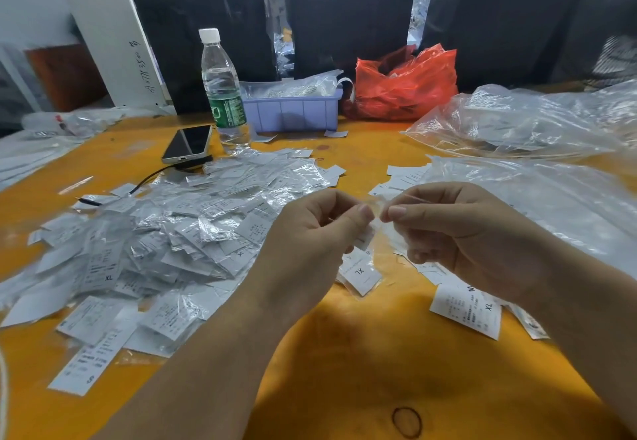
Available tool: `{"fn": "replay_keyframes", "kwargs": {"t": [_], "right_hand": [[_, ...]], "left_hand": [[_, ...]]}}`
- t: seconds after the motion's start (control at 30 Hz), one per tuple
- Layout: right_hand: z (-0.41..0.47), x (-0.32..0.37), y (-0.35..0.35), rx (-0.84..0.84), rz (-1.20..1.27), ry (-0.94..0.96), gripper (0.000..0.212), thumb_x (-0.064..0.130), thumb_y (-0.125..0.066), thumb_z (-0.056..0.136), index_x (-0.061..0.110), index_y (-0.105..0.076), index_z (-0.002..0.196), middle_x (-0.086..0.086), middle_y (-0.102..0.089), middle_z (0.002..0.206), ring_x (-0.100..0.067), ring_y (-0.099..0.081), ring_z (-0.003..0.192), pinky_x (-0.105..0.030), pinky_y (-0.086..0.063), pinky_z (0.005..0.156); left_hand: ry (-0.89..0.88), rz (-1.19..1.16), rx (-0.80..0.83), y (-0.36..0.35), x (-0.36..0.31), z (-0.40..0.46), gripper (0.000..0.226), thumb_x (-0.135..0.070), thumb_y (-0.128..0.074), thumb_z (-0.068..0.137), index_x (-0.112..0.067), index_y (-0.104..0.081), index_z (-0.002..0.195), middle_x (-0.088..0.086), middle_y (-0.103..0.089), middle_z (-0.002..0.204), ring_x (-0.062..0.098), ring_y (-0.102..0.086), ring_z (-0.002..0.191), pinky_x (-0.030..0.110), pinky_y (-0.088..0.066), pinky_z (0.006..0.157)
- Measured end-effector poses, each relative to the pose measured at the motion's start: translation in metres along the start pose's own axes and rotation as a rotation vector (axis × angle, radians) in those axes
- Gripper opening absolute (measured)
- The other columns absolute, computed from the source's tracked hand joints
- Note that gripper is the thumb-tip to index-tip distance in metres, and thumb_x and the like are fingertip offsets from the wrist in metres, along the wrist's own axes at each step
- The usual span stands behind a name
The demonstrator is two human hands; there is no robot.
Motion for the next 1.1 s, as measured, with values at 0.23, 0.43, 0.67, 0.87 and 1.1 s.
{"fn": "replay_keyframes", "kwargs": {"t": [0.23, 0.43, 0.67, 0.87, 1.1], "right_hand": [[0.002, 0.001, 0.014, -0.142, 0.080, 0.027, 0.018, 0.017, -0.074, 0.058, 0.008, -0.072, 0.074, -0.005, -0.050, 0.057, -0.013, -0.043, 0.050, -0.026, -0.040, 0.051], [-0.001, 0.011, 0.015, -0.130, -0.081, 0.130, 0.019, 0.019, -0.072, 0.070, 0.004, -0.068, 0.082, -0.006, -0.061, 0.067, -0.014, -0.053, 0.058, -0.025, -0.046, 0.056], [-0.005, 0.013, -0.003, -0.034, -0.413, 0.290, 0.011, 0.021, -0.073, 0.086, 0.011, -0.072, 0.083, -0.008, -0.066, 0.063, -0.025, -0.054, 0.055, -0.030, -0.043, 0.052], [-0.006, 0.013, -0.004, -0.076, -0.346, 0.322, 0.024, 0.030, -0.070, 0.075, 0.018, -0.069, 0.097, -0.007, -0.065, 0.061, -0.019, -0.050, 0.052, -0.032, -0.042, 0.052], [0.000, 0.000, 0.002, -0.092, -0.025, 0.060, 0.049, 0.032, -0.074, 0.062, 0.004, -0.068, 0.102, -0.006, -0.064, 0.073, -0.015, -0.056, 0.061, -0.025, -0.049, 0.053]], "left_hand": [[-0.014, 0.013, 0.087, -0.002, -0.001, 0.001, 0.013, -0.017, -0.065, 0.086, -0.011, -0.070, 0.076, -0.004, -0.066, 0.063, 0.005, -0.058, 0.059, 0.015, -0.044, 0.057], [-0.021, 0.155, 0.148, -0.012, -0.001, -0.004, 0.044, -0.059, -0.061, 0.077, -0.016, -0.071, 0.079, 0.025, -0.061, 0.081, 0.015, -0.047, 0.059, 0.023, -0.037, 0.051], [-0.006, 0.210, 0.129, -0.011, -0.002, -0.004, 0.041, -0.057, -0.062, 0.076, -0.018, -0.072, 0.081, 0.013, -0.068, 0.084, 0.031, -0.062, 0.081, 0.051, -0.050, 0.076], [0.050, 0.187, 0.261, -0.027, 0.004, -0.009, 0.036, -0.041, -0.063, 0.082, -0.008, -0.072, 0.093, 0.025, -0.065, 0.090, 0.035, -0.063, 0.082, 0.054, -0.051, 0.079], [0.052, 0.089, 0.070, -0.008, 0.005, -0.002, 0.014, -0.021, -0.068, 0.090, -0.011, -0.073, 0.081, 0.014, -0.068, 0.078, 0.010, -0.056, 0.064, 0.025, -0.044, 0.062]]}}
Point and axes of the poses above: each hand's wrist, its own z-axis towards the middle knuckle, its own y-axis out of the back of the hand, x = y × z, the point moved 7 cm from there along z, towards the middle knuckle
